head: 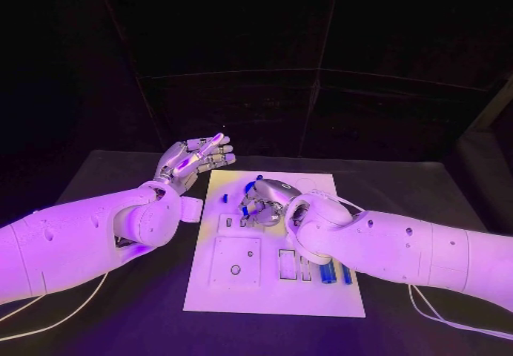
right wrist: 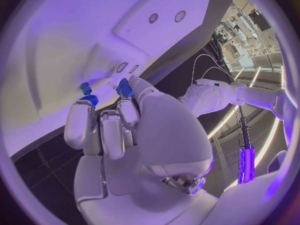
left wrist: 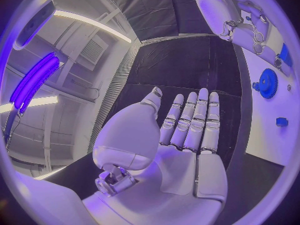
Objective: Assemble the parts on the task board
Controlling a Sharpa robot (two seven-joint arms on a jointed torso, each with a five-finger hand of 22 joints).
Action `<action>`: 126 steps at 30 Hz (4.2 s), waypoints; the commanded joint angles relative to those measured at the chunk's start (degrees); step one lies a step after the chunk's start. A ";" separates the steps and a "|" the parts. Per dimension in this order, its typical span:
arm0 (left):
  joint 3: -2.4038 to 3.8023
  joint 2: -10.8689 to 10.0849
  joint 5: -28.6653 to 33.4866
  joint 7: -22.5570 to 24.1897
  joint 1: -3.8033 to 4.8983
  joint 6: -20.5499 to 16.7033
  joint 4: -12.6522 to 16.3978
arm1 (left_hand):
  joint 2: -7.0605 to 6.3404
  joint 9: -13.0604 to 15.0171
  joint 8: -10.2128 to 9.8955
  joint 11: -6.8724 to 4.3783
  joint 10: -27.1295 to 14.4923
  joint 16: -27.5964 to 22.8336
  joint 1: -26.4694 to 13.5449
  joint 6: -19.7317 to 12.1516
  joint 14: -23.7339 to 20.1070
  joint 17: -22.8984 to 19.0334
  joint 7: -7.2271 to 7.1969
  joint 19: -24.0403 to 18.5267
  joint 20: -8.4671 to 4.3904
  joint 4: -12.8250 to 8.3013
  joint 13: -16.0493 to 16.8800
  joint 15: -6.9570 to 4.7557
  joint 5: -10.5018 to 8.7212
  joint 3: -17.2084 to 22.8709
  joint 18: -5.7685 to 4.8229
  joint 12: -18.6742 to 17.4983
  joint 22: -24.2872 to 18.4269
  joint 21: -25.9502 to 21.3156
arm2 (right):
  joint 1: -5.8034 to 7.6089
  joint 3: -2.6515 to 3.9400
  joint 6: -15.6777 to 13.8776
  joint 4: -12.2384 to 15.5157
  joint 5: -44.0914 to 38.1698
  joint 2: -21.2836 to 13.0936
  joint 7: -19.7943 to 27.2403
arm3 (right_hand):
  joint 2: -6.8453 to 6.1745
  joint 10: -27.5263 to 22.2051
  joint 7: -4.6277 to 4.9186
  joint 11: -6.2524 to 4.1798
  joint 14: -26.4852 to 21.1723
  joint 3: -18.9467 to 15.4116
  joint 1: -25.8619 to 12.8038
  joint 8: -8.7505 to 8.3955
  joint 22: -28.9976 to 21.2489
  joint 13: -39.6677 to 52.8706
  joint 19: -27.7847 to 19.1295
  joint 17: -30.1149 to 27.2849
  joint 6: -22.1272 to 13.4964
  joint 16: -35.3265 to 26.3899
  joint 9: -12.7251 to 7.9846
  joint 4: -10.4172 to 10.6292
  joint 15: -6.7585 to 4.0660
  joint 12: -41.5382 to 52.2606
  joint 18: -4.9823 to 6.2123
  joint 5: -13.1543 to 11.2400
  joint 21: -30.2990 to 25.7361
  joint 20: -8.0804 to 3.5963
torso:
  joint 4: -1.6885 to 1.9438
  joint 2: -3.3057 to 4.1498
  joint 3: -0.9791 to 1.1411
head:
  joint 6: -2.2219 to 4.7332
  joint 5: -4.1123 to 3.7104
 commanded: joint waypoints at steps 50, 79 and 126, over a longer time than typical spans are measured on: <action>0.05 0.18 -0.25 0.01 0.09 1.22 -0.37 | 0.28 0.10 0.25 0.09 0.40 -0.30 -0.15 0.61 0.56 0.03 3.14 0.50 -0.06 -0.42 0.07 -0.05 -0.20 0.08 0.95 0.23 0.03 -0.41 | -1.85 -0.07 4.68 -1.09 -3.54 -0.40 -1.18 | -1.02 -0.15 0.14 -0.03 3.74 0.50 -2.14 -0.47 0.02 -0.20 -0.12 3.94 -0.05 -0.15 -0.06 0.00 -0.30 -0.67 -0.63 -1.17 0.19 -0.27 | -0.06 0.04 -0.01 | -1.19 -0.12; 0.01 -1.37 -4.28 -5.84 0.00 2.57 -0.97 | 0.26 0.42 4.07 -5.42 13.19 8.50 -0.84 8.99 18.34 5.06 -1.94 15.03 -5.03 -0.01 1.58 -6.38 -0.24 0.18 1.84 4.84 2.15 5.23 | -2.36 0.00 -12.72 5.49 7.32 -6.54 24.13 | -1.30 -0.62 0.24 0.01 3.90 1.50 -1.95 -0.85 0.67 -1.02 0.24 4.66 -0.16 0.22 -0.05 -0.84 -0.25 -1.86 -0.75 -0.77 0.42 -0.21 | -0.02 -0.05 0.07 | 0.03 0.20; -1.20 0.21 -5.21 -25.52 -1.07 21.83 2.10 | 8.92 1.00 3.77 -12.01 23.03 77.17 -16.26 14.98 36.10 75.71 -7.35 26.46 -13.26 10.20 32.10 -13.85 -1.69 -18.77 1.62 38.92 21.34 37.12 | -1.30 1.79 -15.13 12.58 9.10 -12.07 27.41 | -1.58 -0.27 0.25 0.03 3.99 1.62 -1.96 -0.93 1.17 -0.61 0.53 5.00 -0.09 0.42 -0.03 -1.10 -0.22 -1.35 -0.85 -0.83 0.62 -0.18 | -0.21 -0.43 0.12 | 0.45 0.28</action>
